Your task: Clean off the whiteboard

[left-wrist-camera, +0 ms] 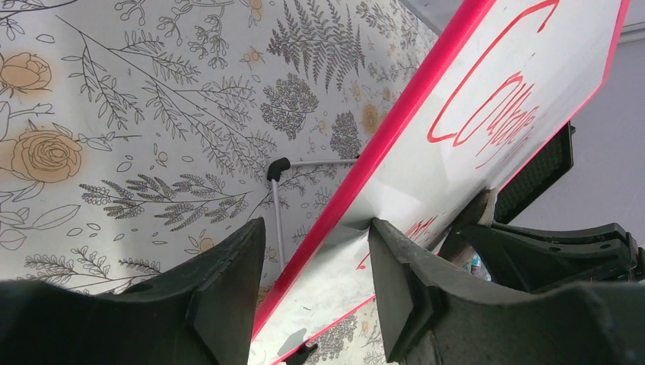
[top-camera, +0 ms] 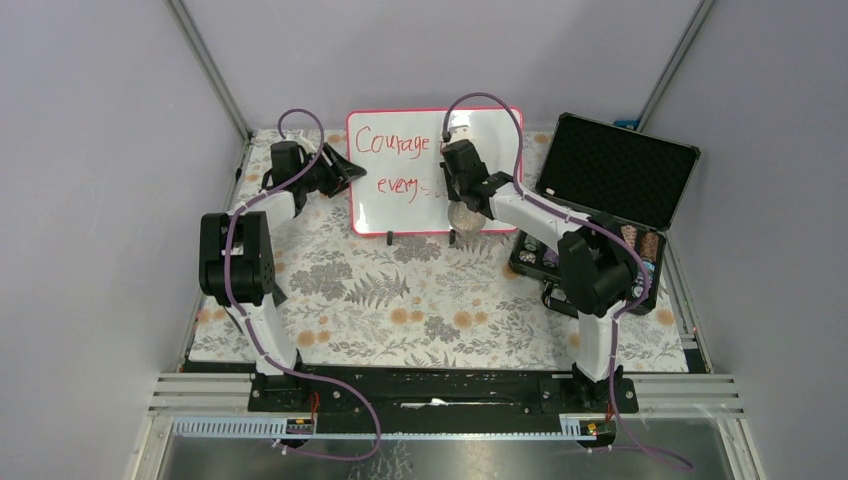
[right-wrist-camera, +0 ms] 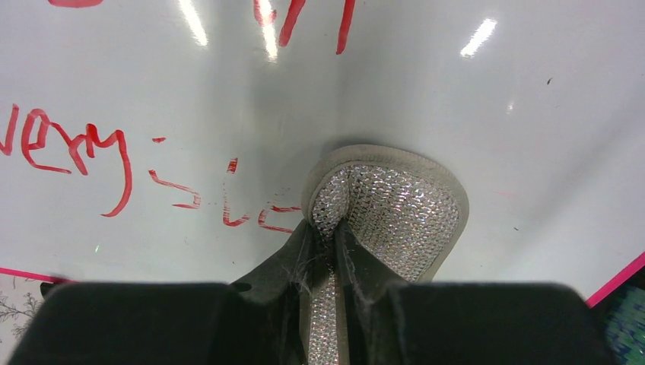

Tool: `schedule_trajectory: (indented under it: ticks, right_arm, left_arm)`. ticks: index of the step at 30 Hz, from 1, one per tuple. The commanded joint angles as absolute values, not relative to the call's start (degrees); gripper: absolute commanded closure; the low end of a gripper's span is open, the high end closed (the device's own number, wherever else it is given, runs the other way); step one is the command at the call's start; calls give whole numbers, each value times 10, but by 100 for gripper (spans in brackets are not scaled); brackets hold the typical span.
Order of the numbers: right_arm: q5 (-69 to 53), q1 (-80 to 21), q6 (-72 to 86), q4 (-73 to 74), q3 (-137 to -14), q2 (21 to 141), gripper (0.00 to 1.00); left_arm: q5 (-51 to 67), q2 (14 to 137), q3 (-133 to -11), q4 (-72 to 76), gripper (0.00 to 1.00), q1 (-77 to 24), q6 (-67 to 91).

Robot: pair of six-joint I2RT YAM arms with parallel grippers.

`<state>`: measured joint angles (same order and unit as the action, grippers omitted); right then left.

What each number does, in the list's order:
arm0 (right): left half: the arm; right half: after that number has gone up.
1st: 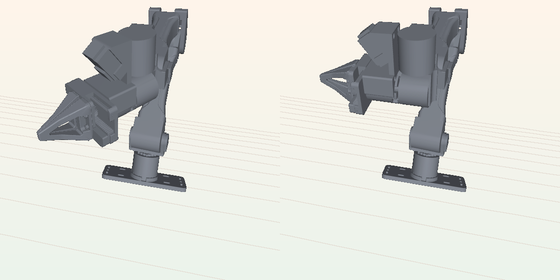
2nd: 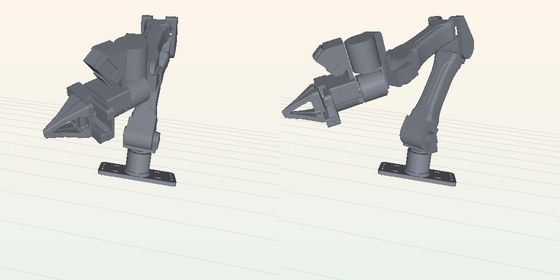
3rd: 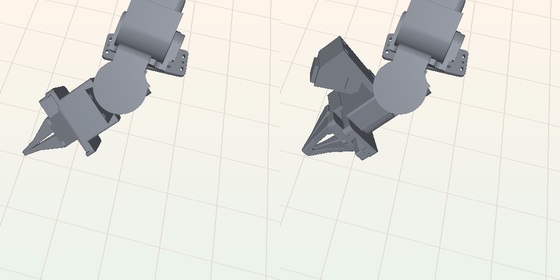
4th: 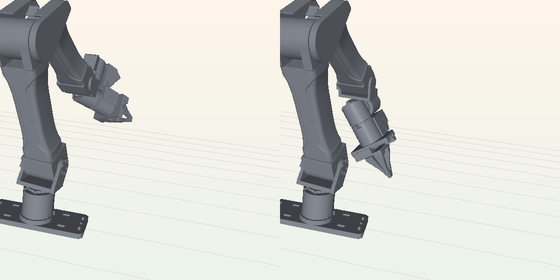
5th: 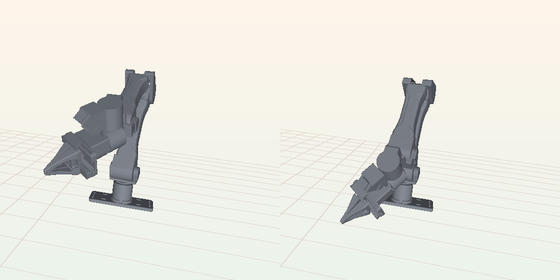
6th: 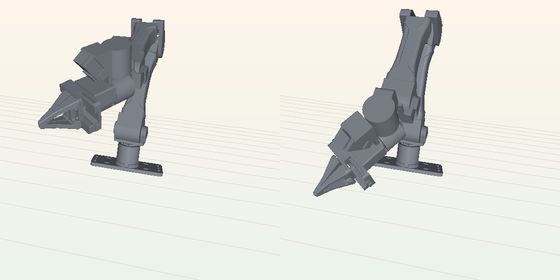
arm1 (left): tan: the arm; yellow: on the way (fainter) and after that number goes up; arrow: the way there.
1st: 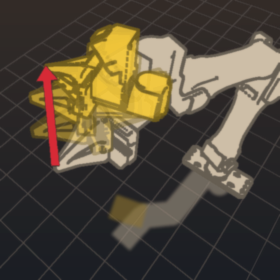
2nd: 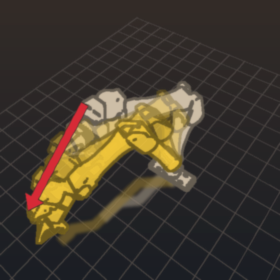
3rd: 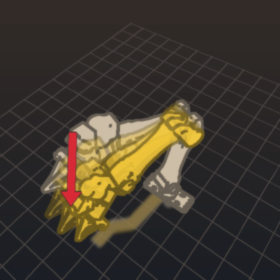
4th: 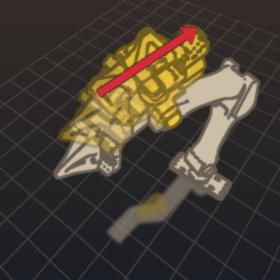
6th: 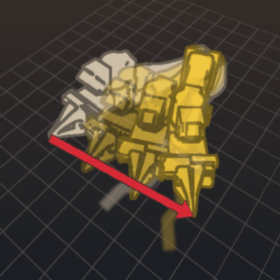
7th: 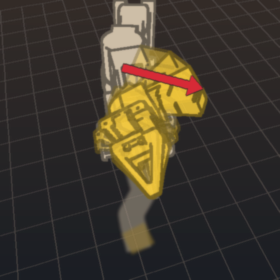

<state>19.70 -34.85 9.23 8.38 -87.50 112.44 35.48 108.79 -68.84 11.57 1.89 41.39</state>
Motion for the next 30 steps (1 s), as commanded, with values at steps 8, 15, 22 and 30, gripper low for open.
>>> schedule_trajectory:
  ticks: [8,15,22,30]
  right_arm:
    - [161,-421,80,122,-1039,1210,100]
    - [161,-468,99,221,-1246,1328,100]
    - [221,-459,100,250,-1263,1323,100]
    - [237,-385,119,136,-989,1187,100]
  left_arm:
    - [326,1068,-706,100,46,9,395]
    - [326,1060,-703,100,47,9,395]
    - [326,1057,-704,100,46,9,396]
    - [332,1057,-699,112,47,9,396]
